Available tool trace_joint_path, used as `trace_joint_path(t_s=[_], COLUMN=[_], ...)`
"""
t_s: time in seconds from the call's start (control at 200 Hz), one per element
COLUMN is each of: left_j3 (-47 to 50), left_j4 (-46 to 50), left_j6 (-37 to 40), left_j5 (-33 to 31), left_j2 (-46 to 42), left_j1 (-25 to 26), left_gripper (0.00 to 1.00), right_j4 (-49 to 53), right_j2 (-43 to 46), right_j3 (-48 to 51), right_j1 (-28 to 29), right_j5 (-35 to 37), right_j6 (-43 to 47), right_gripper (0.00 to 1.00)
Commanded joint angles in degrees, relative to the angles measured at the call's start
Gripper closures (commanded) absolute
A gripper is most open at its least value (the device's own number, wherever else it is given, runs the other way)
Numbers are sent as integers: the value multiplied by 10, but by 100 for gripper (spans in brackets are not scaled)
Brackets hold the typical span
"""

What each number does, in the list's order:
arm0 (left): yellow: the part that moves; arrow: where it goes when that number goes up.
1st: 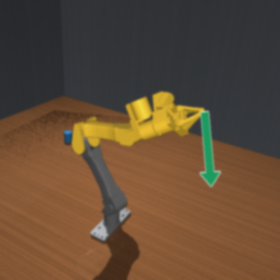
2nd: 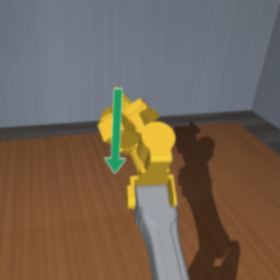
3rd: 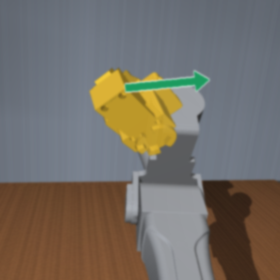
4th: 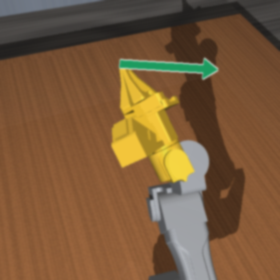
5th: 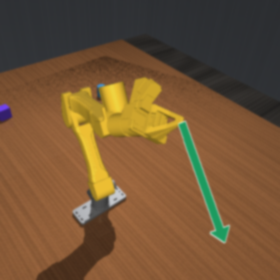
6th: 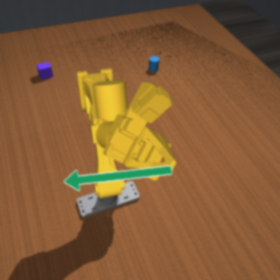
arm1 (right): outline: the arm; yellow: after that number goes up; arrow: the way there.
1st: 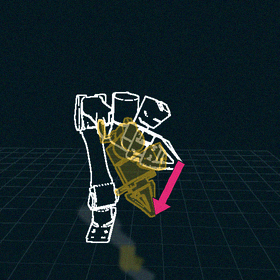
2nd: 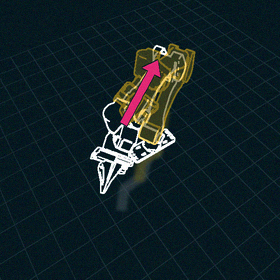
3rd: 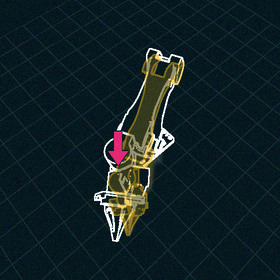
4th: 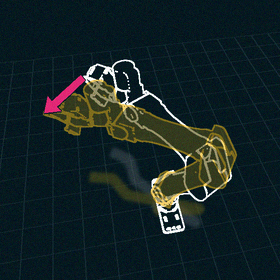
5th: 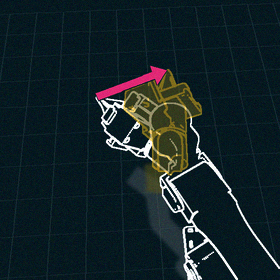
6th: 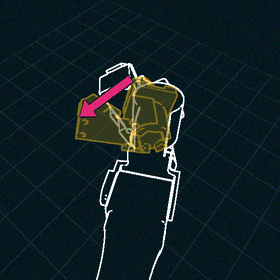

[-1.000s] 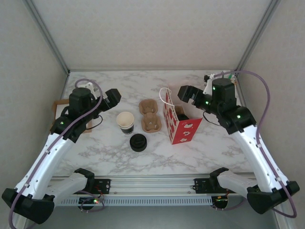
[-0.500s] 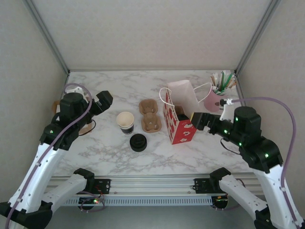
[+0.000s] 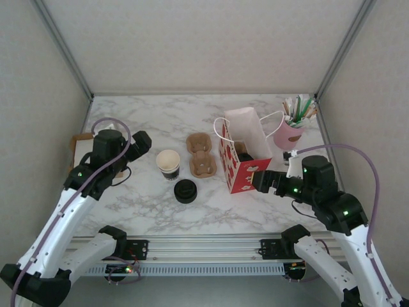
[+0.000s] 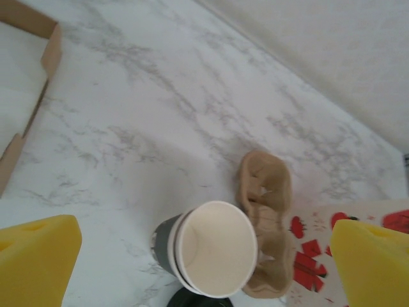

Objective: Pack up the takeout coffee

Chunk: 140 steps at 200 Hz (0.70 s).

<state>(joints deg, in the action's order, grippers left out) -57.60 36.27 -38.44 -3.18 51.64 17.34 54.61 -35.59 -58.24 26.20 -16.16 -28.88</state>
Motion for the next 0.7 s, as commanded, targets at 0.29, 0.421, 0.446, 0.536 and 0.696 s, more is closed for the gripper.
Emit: trace_joint_path(t_s=[0.29,0.421,0.446,0.536,0.696], left_j3=[28,35,35,31,27], left_j4=[-42,-77,-83,-102,-136], left_j6=[27,41,43,50,56], left_j5=[-58,-34,-27,-22,2], left_j2=[94,152,166,214,293], left_j1=[-160,-232,-245,-279,-318], left_gripper=[0,5,7,15,38], right_j4=[-13,-10,-10,-9,-8], right_j2=[-31,-32,-32,-33,-35], right_j3=[13,19,21,22,23], right_j1=[5,4,5,5,5], right_j5=[-77,-77,-76,-77,-75], right_j6=[48,52,53,55,57], right_gripper=[1,1,1,1,1])
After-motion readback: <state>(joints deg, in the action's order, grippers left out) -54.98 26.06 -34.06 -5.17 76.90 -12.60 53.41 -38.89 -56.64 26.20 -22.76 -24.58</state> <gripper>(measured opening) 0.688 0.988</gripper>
